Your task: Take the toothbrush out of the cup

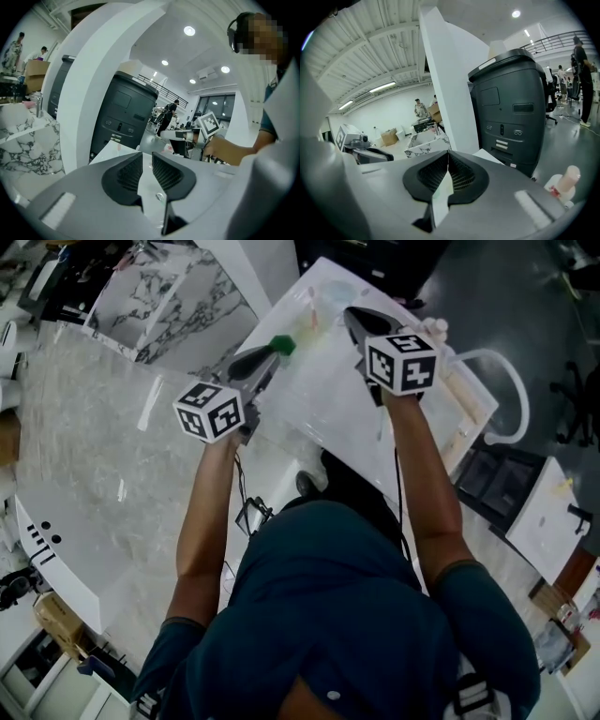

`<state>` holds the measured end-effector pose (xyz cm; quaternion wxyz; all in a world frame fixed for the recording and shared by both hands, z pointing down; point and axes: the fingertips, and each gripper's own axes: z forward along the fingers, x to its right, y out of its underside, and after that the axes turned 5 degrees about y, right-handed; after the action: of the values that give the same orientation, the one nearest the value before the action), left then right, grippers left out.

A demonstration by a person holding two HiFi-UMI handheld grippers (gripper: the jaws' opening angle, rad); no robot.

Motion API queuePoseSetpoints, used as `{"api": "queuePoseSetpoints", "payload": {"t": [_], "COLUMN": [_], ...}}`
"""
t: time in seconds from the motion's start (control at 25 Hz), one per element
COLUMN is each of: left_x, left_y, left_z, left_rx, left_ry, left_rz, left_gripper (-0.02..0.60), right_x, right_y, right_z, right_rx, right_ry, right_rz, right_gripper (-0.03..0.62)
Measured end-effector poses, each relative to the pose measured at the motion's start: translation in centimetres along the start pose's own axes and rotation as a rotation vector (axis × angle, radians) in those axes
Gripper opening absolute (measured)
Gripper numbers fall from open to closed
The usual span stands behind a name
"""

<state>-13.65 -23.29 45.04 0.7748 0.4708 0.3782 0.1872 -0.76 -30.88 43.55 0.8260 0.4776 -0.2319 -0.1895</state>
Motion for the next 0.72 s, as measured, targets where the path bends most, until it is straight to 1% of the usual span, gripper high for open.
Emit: {"api": "queuePoseSetpoints", "payload": {"t": [0.32,0.52,0.72], "left_x": [-2.8,-3.9,-4.8], "left_y": [0.2,1.1,2.3], "left_z": [-2.8,-3.8,-4.5], "left_rx": [0.034,0.033,0.024], "left_ry": [-0.084,-0.117,-0.147], "left_rz": [-0.034,-0.057,-0.08], "left_gripper": [0.055,0.055,0.055], "right_x": [0.8,1.3,1.9], "right_y": [0.1,0.7,1.0], "right_z": [4.4,7.4,10.3], "right_rx": [-0.026,-0.051,-0.073], "right_ry": [-0.021,-0.044,-0.039], "right_rz": [0.008,0.011,-0.005], "right_gripper": [0.012,0.014,0.021]}}
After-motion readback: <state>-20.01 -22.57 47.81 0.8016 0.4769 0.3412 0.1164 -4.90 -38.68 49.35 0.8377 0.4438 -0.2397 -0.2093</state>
